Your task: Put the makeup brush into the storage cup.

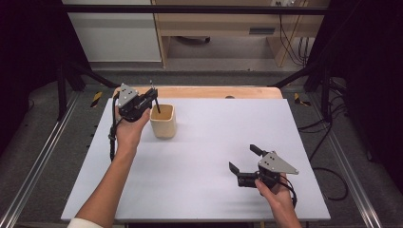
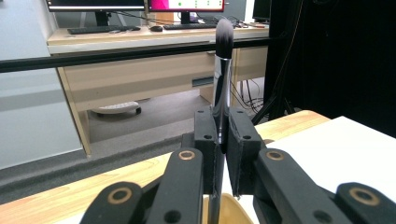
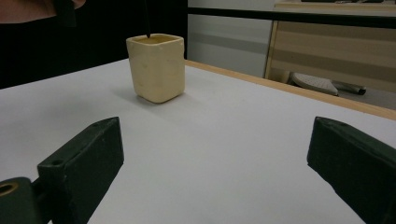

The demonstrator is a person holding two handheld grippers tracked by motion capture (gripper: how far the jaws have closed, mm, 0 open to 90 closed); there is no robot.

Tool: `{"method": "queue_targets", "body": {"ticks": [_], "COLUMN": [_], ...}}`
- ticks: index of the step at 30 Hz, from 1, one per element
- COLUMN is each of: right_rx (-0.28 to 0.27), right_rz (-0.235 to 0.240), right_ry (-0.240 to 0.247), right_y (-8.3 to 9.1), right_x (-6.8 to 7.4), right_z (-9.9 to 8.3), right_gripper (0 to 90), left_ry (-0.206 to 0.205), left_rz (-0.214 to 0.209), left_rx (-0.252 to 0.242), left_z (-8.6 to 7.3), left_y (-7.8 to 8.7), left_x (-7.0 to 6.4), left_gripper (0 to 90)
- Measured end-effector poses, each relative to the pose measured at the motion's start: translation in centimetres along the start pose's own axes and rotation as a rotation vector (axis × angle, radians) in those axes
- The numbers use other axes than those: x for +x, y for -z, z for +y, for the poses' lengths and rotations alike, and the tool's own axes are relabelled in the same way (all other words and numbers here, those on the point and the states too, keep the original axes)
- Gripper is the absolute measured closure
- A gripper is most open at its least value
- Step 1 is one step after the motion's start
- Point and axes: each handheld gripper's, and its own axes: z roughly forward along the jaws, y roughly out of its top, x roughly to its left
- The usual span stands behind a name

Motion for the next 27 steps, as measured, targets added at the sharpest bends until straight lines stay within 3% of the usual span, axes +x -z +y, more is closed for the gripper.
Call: {"method": "queue_targets", "body": {"ticks": [27], "right_rx": [-0.002], "right_rz": [-0.005], "right_ry": [0.018], "right_y": [0.28], "right_x": [-0.39], "right_z": [0.01], "right_gripper": [4.6], "left_ry": [-0.012], "left_rz": [-0.014], "left_rx": [0.025], "left_z": [-0.96], "left_y": [-0.53], "left_x": [-0.67], "left_gripper": [83.8]}}
